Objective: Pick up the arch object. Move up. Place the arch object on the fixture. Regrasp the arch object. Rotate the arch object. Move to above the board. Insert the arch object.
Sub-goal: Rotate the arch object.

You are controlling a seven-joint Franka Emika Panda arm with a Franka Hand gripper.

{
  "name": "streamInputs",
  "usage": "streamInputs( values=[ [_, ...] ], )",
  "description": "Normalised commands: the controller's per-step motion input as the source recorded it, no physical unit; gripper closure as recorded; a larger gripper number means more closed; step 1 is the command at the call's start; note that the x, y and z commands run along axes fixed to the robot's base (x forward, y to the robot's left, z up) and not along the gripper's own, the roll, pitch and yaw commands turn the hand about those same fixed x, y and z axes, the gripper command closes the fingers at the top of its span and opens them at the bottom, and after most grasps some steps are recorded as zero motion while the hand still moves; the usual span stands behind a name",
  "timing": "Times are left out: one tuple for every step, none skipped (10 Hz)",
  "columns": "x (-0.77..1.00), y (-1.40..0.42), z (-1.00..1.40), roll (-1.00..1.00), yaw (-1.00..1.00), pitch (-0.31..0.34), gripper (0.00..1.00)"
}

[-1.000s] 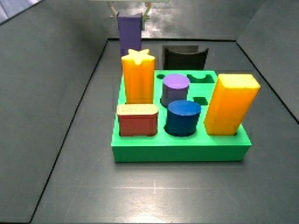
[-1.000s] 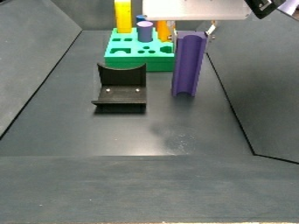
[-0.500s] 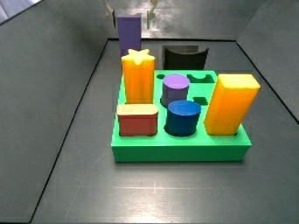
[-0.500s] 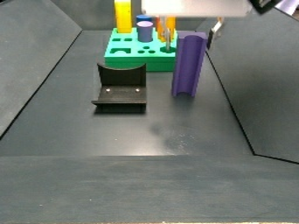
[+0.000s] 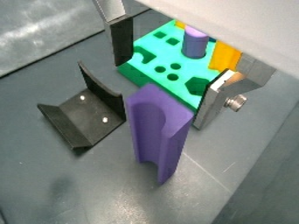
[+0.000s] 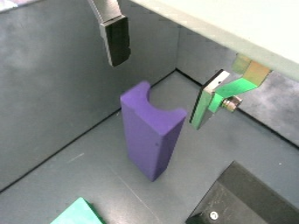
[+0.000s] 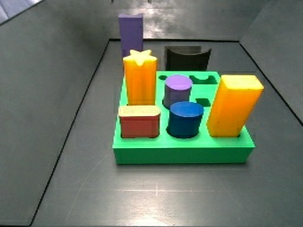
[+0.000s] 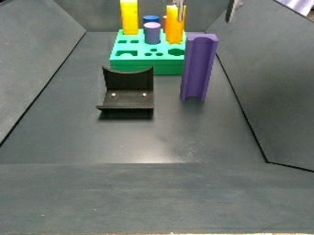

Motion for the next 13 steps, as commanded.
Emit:
streamInputs(
  values=[
    [0.0, 0.08, 0.0, 0.0, 1.0, 0.008, 0.0],
    [0.01, 0.07, -0.05, 0.0, 1.0, 0.008, 0.0],
    [0.01, 0.04, -0.04, 0.0, 1.0, 0.008, 0.0],
    [0.01, 0.03, -0.04, 0.0, 1.0, 0.008, 0.0],
    [0.02, 0.02, -0.03, 0.0, 1.0, 0.008, 0.0],
    [0.02, 0.01, -0.02, 0.0, 1.0, 0.008, 0.0],
    [0.02, 0.01, -0.02, 0.0, 1.0, 0.008, 0.0],
    [0.02, 0.01, -0.02, 0.0, 1.0, 0.008, 0.0],
    [0.02, 0.01, -0.02, 0.0, 1.0, 0.008, 0.0],
    [0.02, 0.0, -0.02, 0.0, 1.0, 0.008, 0.0],
    [0.02, 0.0, -0.02, 0.0, 1.0, 0.009, 0.0],
    [0.02, 0.0, -0.02, 0.0, 1.0, 0.009, 0.0],
    [0.02, 0.0, -0.02, 0.0, 1.0, 0.009, 0.0]
  ],
)
